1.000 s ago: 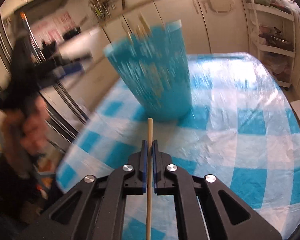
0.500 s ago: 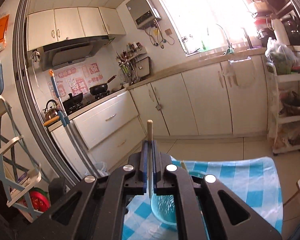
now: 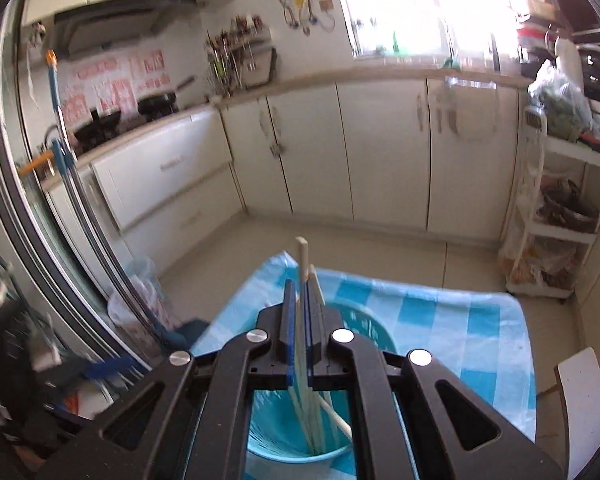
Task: Organize utensils
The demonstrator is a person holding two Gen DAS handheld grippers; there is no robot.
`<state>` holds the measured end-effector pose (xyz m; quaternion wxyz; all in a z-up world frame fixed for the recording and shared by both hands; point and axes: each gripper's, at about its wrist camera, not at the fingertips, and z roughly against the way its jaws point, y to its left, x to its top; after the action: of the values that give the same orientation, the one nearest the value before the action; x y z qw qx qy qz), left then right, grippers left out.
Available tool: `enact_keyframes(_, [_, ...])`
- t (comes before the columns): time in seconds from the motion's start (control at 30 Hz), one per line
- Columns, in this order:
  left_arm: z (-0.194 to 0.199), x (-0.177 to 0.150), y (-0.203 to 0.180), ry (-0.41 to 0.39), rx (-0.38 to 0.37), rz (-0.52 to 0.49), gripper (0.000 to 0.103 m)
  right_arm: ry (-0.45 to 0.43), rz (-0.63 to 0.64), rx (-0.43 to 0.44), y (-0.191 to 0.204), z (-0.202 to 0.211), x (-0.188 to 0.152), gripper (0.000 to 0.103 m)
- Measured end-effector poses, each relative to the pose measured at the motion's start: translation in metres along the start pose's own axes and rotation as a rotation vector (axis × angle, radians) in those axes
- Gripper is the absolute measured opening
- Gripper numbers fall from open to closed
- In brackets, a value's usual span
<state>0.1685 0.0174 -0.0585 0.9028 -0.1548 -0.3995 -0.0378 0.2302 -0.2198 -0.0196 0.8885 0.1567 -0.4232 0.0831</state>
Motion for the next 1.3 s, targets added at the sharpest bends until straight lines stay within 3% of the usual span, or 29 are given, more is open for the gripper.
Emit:
enact_keyframes(0.07, [0.006, 0.001, -0.004, 0.004, 0.018, -0.01, 0.089, 0.007, -0.031, -0.008, -0.002, 0.003, -0.008, 0.008])
enact_keyframes(0.1, [0.01, 0.001, -0.007, 0.005, 0.031, -0.015, 0.091, -0.003, -0.042, -0.007, -0.002, 0.008, -0.01, 0.015])
enact_keyframes(0.2, [0.025, 0.0, -0.015, 0.003, 0.076, -0.031, 0.096, -0.067, -0.043, -0.045, 0.011, 0.044, -0.024, 0.055])
enact_keyframes(0.27, [0.038, -0.001, -0.021, 0.002, 0.113, -0.034, 0.096, -0.1, -0.047, -0.061, 0.022, 0.069, -0.03, 0.069])
enact_keyframes(0.33, [0.05, 0.0, -0.028, 0.008, 0.151, -0.037, 0.095, -0.126, -0.072, -0.1, 0.03, 0.096, -0.039, 0.089])
enact_keyframes(0.37, [0.059, -0.001, -0.033, 0.012, 0.168, -0.045, 0.096, -0.146, -0.089, -0.13, 0.036, 0.114, -0.046, 0.094])
enact_keyframes(0.53, [0.109, -0.01, -0.06, -0.016, 0.177, -0.075, 0.096, -0.175, -0.122, -0.226, 0.055, 0.165, -0.065, 0.096])
enact_keyframes(0.77, [0.164, -0.028, -0.092, 0.007, 0.262, -0.228, 0.096, -0.142, -0.142, -0.251, 0.088, 0.212, -0.078, 0.096])
enact_keyframes(1.07, [0.221, -0.055, -0.082, -0.028, 0.254, -0.133, 0.096, -0.215, -0.163, -0.24, 0.13, 0.257, -0.121, 0.096])
enact_keyframes(1.3, [0.25, -0.063, -0.075, -0.079, 0.261, -0.1, 0.096, -0.282, -0.156, -0.262, 0.141, 0.281, -0.121, 0.096])
